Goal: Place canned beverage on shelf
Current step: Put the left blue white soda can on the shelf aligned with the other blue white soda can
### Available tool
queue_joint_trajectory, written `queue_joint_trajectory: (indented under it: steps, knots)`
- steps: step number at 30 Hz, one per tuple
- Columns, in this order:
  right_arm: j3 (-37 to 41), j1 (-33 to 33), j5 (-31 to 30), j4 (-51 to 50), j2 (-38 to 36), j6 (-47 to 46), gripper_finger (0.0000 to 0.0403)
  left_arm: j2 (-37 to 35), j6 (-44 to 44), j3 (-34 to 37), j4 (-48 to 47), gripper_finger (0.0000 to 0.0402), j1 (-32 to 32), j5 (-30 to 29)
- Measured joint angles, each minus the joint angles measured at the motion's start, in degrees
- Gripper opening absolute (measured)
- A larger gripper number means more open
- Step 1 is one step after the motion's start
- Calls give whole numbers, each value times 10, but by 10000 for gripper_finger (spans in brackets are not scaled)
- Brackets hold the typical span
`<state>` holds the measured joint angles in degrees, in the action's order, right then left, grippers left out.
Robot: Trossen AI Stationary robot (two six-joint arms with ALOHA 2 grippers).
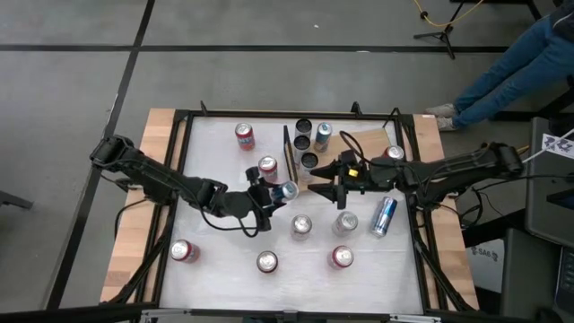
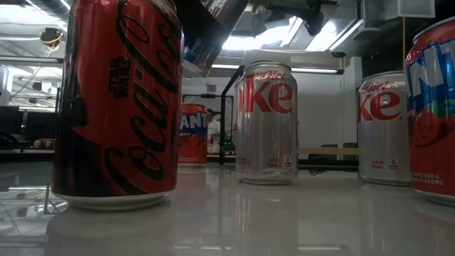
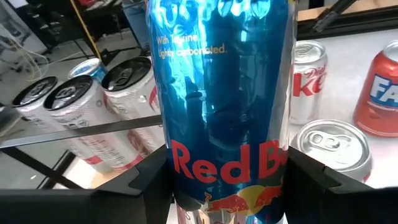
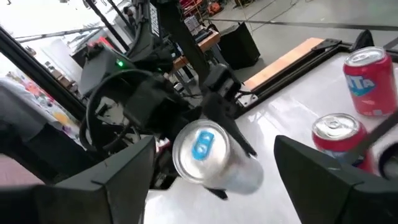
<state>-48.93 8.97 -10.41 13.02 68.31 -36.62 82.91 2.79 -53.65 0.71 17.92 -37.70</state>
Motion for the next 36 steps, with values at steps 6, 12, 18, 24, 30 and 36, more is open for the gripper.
queue_joint_trajectory:
  steps: [6,12,18,24,30,36]
  knots:
    - [-89,0,22,-113,56,-5,317,0,0,0,-2,213,-2,0]
    - [-199,0,-1,-253,111,-4,317,0,0,0,-3,213,-2,0]
    - [-259,0,0,-287,157,-4,317,0,0,0,-7,213,-2,1]
    - [-272,0,5,-305,184,-4,317,0,0,0,-14,213,-2,1]
    - [-272,0,5,-310,191,-5,317,0,0,0,-17,213,-2,1]
    - [-273,1,4,-308,193,-6,317,0,1,0,-16,213,-2,1]
